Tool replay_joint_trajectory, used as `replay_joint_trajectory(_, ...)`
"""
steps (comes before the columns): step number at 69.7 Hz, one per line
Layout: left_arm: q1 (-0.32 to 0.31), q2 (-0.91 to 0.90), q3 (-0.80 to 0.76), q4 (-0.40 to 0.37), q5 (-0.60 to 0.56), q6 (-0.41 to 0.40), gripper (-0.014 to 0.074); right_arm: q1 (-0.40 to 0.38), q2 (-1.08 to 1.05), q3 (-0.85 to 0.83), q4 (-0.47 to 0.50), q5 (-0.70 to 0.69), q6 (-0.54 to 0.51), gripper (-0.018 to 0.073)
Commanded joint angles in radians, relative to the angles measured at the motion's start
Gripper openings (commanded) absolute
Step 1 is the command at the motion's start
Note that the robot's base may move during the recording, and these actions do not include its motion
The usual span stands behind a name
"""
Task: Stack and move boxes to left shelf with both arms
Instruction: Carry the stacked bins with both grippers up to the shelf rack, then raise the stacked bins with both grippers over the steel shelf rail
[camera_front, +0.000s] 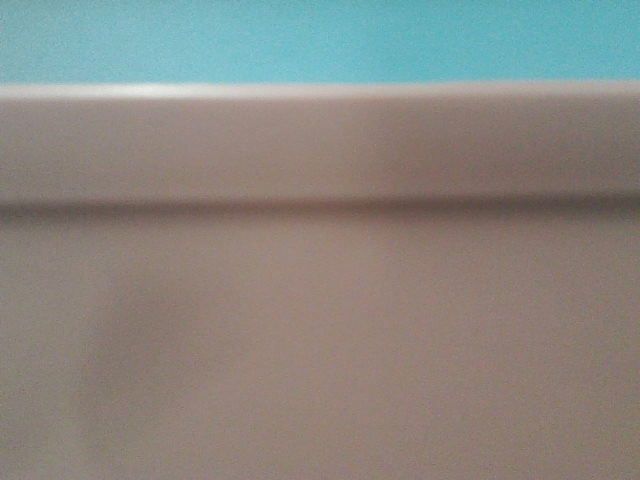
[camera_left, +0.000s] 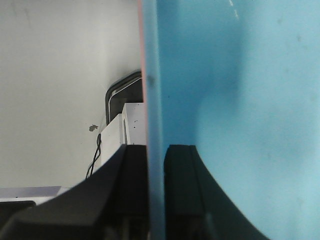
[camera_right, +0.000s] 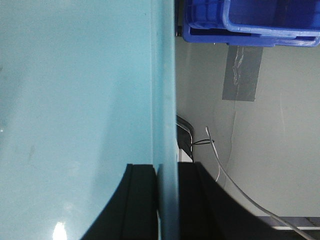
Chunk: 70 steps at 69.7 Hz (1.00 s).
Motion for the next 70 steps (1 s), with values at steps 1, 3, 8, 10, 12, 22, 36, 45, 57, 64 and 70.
replay_joint_trajectory(1, -0.017, -0.032, -0.05, -0.122, 0.069, -0.003, -0.0006, 0.006, -0.022, -0.047, -0.007, 0.03, 0.0, 0.0053)
replay_joint_trajectory(3, -0.017, -0.032, -0.05, -0.122, 0.069, -0.003, -0.0006, 0.006, -0.022, -0.047, -0.007, 0.029, 0.0, 0.0053)
replay_joint_trajectory(8, -0.017, -0.032, -0.05, -0.122, 0.069, -0.003, -0.0006, 0.006, -0.022, -0.047, -0.007, 0.018, 0.0, 0.0053)
replay_joint_trajectory(10, -0.017, -0.032, -0.05, -0.122, 0.069, -0.003, -0.0006, 0.006, -0.022, -0.047, -0.007, 0.013, 0.0, 0.0053)
replay_joint_trajectory(12, -0.017, -0.032, -0.05, -0.122, 0.069, -0.003, -0.0006, 0.006, -0.022, -0.047, -0.007, 0.005, 0.0, 0.0053)
replay_joint_trajectory(22, -0.017, -0.032, -0.05, -0.122, 0.065, -0.003, -0.0006, 0.006, -0.022, -0.047, -0.007, 0.003, 0.0, 0.0053)
replay_joint_trajectory(36, -0.017, -0.032, -0.05, -0.134, 0.069, 0.006, -0.0006, 0.006, -0.022, -0.047, -0.007, 0.036, 0.0, 0.0053)
replay_joint_trajectory(45, -0.024, -0.032, -0.055, -0.186, 0.069, 0.035, -0.0006, 0.024, -0.033, -0.049, -0.008, 0.048, 0.002, 0.0055)
replay_joint_trajectory(57, -0.103, -0.081, -0.086, -0.167, 0.069, -0.017, -0.0006, 0.129, -0.09, -0.049, -0.065, 0.071, 0.131, 0.0055)
replay_joint_trajectory(64, -0.136, -0.111, -0.105, -0.1, 0.069, -0.055, -0.0006, 0.16, -0.115, -0.049, -0.115, 0.067, 0.152, 0.0055)
replay_joint_trajectory(70, -0.141, -0.123, -0.122, -0.014, 0.069, -0.072, -0.0006, 0.162, -0.124, -0.051, -0.162, 0.055, 0.152, 0.0055)
